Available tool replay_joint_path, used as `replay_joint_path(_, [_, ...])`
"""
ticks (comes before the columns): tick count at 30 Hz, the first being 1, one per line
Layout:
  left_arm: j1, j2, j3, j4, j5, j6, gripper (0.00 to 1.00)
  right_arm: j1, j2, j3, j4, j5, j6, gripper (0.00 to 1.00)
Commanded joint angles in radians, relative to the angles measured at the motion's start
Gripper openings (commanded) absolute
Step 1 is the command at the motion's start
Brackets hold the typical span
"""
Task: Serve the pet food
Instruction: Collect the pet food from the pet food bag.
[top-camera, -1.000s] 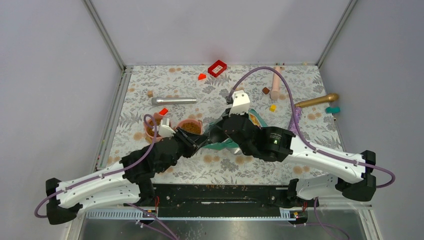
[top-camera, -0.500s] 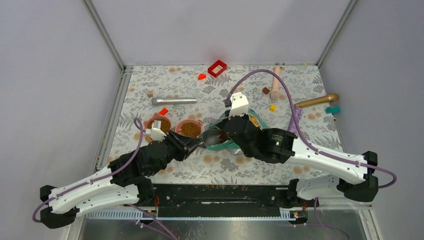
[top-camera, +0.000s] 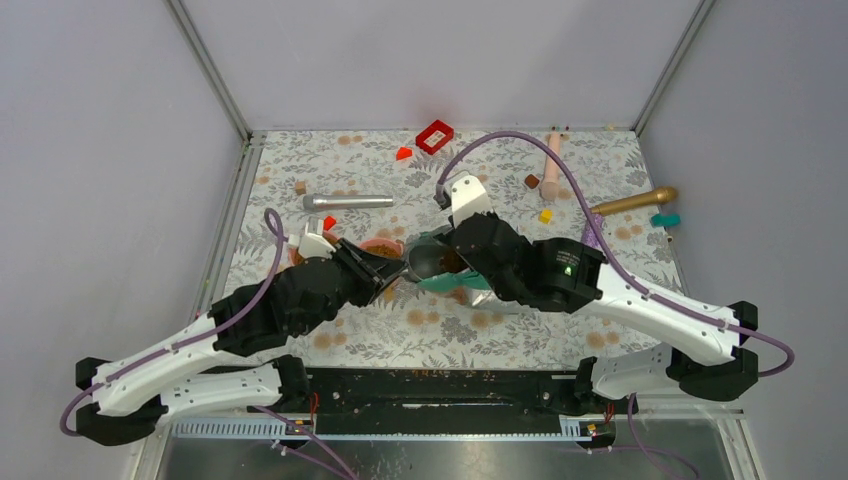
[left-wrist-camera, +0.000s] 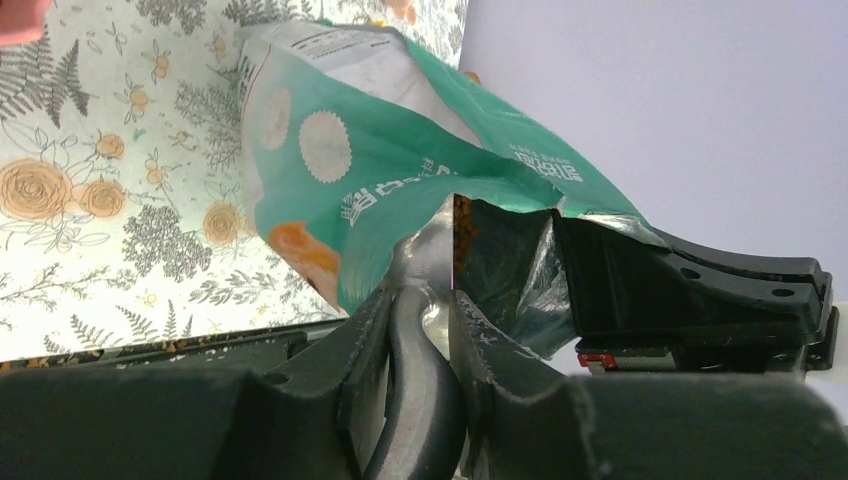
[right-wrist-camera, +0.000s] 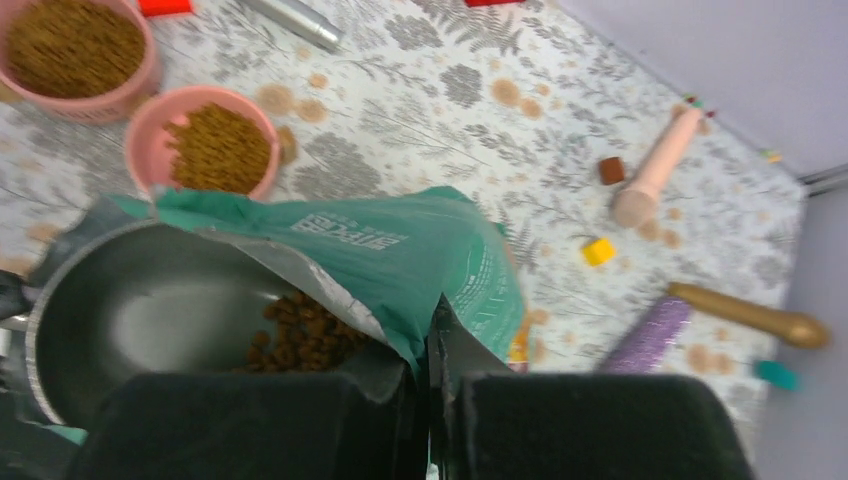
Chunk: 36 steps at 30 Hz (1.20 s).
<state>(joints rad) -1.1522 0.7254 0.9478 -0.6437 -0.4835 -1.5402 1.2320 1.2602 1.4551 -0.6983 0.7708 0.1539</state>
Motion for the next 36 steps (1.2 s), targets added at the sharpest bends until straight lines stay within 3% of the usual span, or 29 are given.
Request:
replay_joint_path(1, [0.014,0.044,0.131,0.061,-0.142,0.020,0.00,-0.011,0.010,0.199,-0.078,0.109,-0.236,0.00])
replay_joint_path(8, [0.014,0.191,0.237,0.117,-0.185,0.016,0.00,-0.023,-0.002,0.275,-0.096,0.142,-0.383,0.00])
replay_joint_path(13, [0.014,0.253,0.287,0.127,-0.165,0.005,0.00,-0.105,-0.023,0.243,-0.043,0.137,-0.441,0.00])
replay_joint_path(17, [0.014,0.251,0.292,0.109,-0.176,-0.021,0.00,-0.168,-0.034,0.220,-0.042,0.118,-0.441,0.00])
replay_joint_path(29, [0.014,0.184,0.310,0.049,-0.230,-0.035,0.00,-0.171,-0.029,0.246,-0.083,0.086,-0.401,0.00])
replay_joint_path(32, [0.014,0.179,0.329,0.050,-0.249,-0.015,0.00,-0.171,-0.021,0.265,-0.123,0.023,-0.370,0.00])
replay_joint_path(36, [0.014,0.211,0.361,0.078,-0.277,0.017,0.00,-0.166,-0.012,0.303,-0.149,-0.224,-0.275,0.00])
